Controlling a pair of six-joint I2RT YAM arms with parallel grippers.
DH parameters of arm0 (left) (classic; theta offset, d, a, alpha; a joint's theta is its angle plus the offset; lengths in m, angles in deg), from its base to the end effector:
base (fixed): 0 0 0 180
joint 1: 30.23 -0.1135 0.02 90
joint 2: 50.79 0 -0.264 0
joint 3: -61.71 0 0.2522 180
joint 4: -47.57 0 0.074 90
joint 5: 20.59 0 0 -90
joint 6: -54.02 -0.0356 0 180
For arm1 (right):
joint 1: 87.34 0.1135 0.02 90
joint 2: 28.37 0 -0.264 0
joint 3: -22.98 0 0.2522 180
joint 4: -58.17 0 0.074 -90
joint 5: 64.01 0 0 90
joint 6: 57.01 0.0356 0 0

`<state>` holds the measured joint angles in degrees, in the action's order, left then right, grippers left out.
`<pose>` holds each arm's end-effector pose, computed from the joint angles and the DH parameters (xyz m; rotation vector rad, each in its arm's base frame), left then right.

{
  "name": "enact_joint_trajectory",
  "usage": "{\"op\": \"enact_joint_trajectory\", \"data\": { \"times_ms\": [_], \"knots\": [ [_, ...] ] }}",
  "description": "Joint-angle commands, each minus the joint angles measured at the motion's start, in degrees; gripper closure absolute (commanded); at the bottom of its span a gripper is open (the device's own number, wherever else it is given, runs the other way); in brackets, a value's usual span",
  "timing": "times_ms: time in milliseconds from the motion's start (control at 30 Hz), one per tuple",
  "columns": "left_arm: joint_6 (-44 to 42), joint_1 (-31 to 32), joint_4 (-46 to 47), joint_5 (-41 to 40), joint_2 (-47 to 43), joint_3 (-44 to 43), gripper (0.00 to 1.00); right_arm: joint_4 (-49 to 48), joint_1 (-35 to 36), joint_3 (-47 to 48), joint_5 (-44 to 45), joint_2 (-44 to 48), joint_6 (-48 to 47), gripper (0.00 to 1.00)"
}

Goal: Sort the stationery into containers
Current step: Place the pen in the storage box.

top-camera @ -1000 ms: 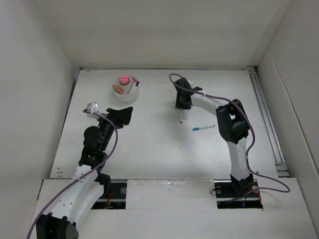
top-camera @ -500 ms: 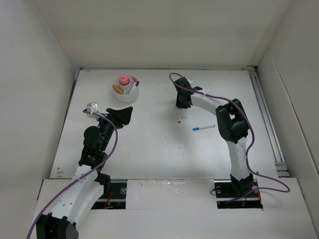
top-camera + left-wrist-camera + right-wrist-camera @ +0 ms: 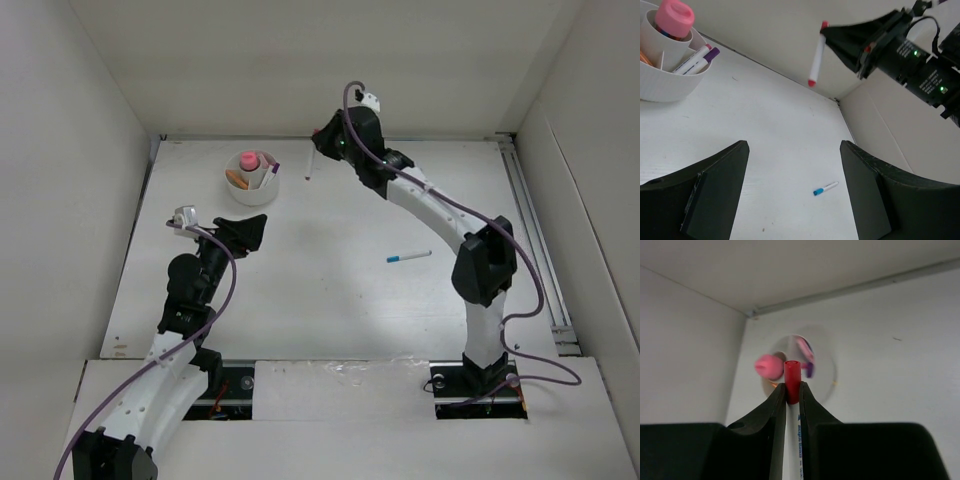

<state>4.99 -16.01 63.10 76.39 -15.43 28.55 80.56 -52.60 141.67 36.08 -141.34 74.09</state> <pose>0.1570 -0.0443 0.2818 -0.2175 1.3790 -0.8906 0.3967 0.2675 0.3504 0.2327 1.9119 0.7454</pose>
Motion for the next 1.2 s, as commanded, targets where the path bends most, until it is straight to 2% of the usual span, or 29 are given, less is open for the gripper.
{"op": "enact_joint_trajectory", "data": {
  "times_ms": [0,167,300,667,767,1100,1167],
  "knots": [
    [0.1,0.3,1.9,-0.5,-1.4,-0.8,0.3,-5.3,3.3,8.0,6.3,-7.2,3.8,1.0],
    [-0.5,0.3,0.8,-3.3,-4.0,-0.3,0.3,-5.8,6.2,20.1,13.0,-15.3,3.8,1.0],
    [-0.5,0.3,-0.1,-4.3,-5.9,-0.3,0.3,-6.5,8.2,26.2,17.1,-20.8,3.3,1.0],
    [0.2,0.3,1.2,-2.9,-4.0,-0.3,0.3,-13.9,11.7,36.6,28.1,-33.9,-0.3,1.0],
    [0.2,0.3,1.2,-3.0,-4.5,-0.3,0.3,-16.3,12.3,37.3,31.5,-35.3,-0.8,1.0],
    [0.2,0.3,0.5,-2.5,-4.0,-0.3,0.3,-18.9,12.8,39.4,32.1,-39.7,-1.5,1.0],
    [0.2,0.3,1.0,-2.5,-4.0,-0.3,0.3,-19.6,12.8,38.5,32.1,-39.7,-2.1,0.96]
  ]
}}
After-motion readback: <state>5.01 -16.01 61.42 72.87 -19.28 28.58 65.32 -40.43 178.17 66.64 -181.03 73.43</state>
